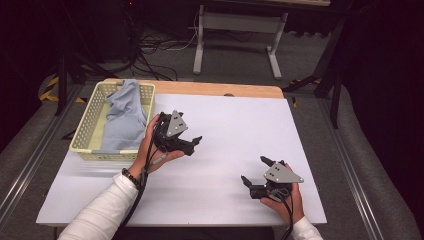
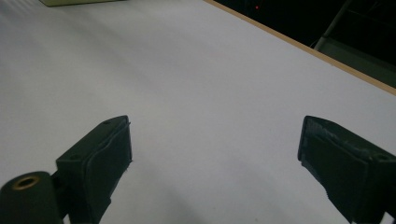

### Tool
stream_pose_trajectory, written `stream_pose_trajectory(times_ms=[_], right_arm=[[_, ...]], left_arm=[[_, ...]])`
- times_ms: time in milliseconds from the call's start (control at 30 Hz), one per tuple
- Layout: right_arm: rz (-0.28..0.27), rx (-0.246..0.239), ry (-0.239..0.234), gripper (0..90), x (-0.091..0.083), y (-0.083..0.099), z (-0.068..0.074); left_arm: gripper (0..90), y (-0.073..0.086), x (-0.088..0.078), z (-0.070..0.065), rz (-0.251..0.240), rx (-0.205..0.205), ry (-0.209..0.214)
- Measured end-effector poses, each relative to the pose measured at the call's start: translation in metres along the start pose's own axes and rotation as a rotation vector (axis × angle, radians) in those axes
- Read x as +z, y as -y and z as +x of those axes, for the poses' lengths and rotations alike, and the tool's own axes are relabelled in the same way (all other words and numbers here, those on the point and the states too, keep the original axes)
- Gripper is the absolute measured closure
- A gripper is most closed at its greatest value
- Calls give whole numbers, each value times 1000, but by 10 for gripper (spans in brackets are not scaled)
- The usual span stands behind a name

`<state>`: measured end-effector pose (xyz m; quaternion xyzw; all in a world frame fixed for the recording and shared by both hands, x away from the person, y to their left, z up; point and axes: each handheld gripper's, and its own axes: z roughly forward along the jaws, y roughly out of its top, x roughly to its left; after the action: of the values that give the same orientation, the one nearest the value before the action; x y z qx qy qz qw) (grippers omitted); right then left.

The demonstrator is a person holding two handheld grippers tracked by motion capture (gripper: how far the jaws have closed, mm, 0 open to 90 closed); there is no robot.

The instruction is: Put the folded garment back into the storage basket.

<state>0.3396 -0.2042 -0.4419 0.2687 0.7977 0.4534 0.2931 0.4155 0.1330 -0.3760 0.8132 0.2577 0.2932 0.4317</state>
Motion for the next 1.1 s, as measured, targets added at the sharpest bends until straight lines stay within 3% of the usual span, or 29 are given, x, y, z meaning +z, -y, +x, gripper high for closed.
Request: stream_pose_trajectory(times_ms=[433,633,1100], right_arm=[[2,-16,0,107,1,-1,4],[5,-18,-3,107,1,-1,5],[7,-31,-18,107,4,-3,12]], left_arm=[[66,15,-8,-15,-16,13,26],[72,24,-12,-27,-11,59,33],[80,46,-28,-44,-44,86,70]])
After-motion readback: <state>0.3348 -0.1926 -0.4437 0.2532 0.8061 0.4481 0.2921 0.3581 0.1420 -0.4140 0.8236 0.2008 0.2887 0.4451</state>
